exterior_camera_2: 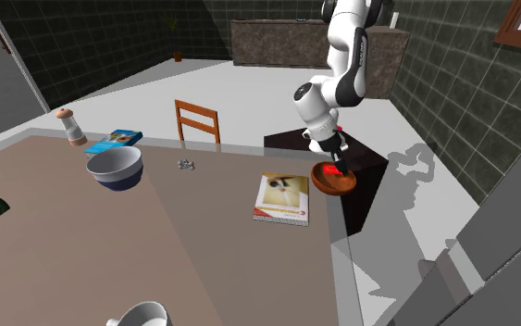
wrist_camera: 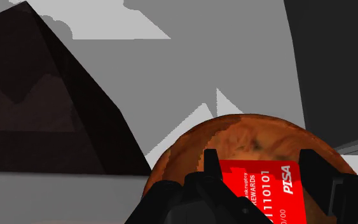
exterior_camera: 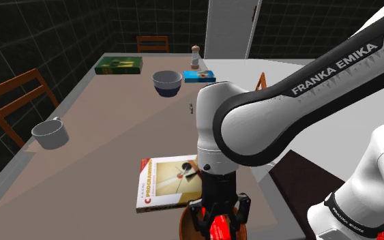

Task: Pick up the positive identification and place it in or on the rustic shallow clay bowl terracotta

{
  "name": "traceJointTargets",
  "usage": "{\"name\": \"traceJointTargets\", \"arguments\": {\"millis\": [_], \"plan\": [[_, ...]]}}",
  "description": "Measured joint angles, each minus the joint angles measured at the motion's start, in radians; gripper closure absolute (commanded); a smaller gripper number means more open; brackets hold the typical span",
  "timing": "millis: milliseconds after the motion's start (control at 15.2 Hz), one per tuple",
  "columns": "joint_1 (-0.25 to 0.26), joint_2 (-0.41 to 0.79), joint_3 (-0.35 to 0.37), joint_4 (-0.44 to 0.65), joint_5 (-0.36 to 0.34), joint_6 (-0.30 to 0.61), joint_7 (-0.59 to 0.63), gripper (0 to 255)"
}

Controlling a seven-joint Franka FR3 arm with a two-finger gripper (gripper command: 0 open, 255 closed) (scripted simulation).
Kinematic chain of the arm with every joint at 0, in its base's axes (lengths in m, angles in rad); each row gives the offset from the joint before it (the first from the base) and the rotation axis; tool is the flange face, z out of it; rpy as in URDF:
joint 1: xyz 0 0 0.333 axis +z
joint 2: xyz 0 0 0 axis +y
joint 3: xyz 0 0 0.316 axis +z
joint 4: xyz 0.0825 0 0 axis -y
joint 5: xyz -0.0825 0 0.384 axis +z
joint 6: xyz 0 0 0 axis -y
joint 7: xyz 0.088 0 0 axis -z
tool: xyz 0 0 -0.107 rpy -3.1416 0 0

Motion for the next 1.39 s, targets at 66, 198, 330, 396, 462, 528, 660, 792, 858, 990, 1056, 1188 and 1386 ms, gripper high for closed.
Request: {"name": "traceJointTargets", "arguments": {"millis": [66, 198, 330, 396, 462, 528, 660, 792, 858, 990, 1056, 1188, 1386], "plan": [[0.001, 0.014, 0.002, -0.002, 0.001, 0.015, -0.005, 255], [0.002, 0.034, 0.005, -0.007, 0.005, 0.038, -0.015, 255], [0.003, 0.040, 0.006, -0.008, 0.006, 0.046, -0.018, 255], [0.003, 0.041, 0.006, -0.008, 0.006, 0.047, -0.019, 255], [0.003, 0.041, 0.006, -0.009, 0.006, 0.048, -0.019, 255], [0.003, 0.042, 0.006, -0.009, 0.006, 0.048, -0.019, 255], [0.003, 0.042, 0.006, -0.009, 0.006, 0.048, -0.019, 0], [0.003, 0.042, 0.006, -0.009, 0.006, 0.048, -0.019, 0], [0.003, 0.042, 0.006, -0.009, 0.006, 0.048, -0.019, 0], [0.003, 0.042, 0.006, -0.009, 0.006, 0.048, -0.019, 0], [0.003, 0.042, 0.006, -0.009, 0.006, 0.048, -0.019, 0], [-0.010, 0.019, -0.008, 0.010, -0.013, 0.004, -0.010, 0], [-0.034, -0.022, -0.037, 0.036, -0.046, -0.074, -0.004, 0]]}}
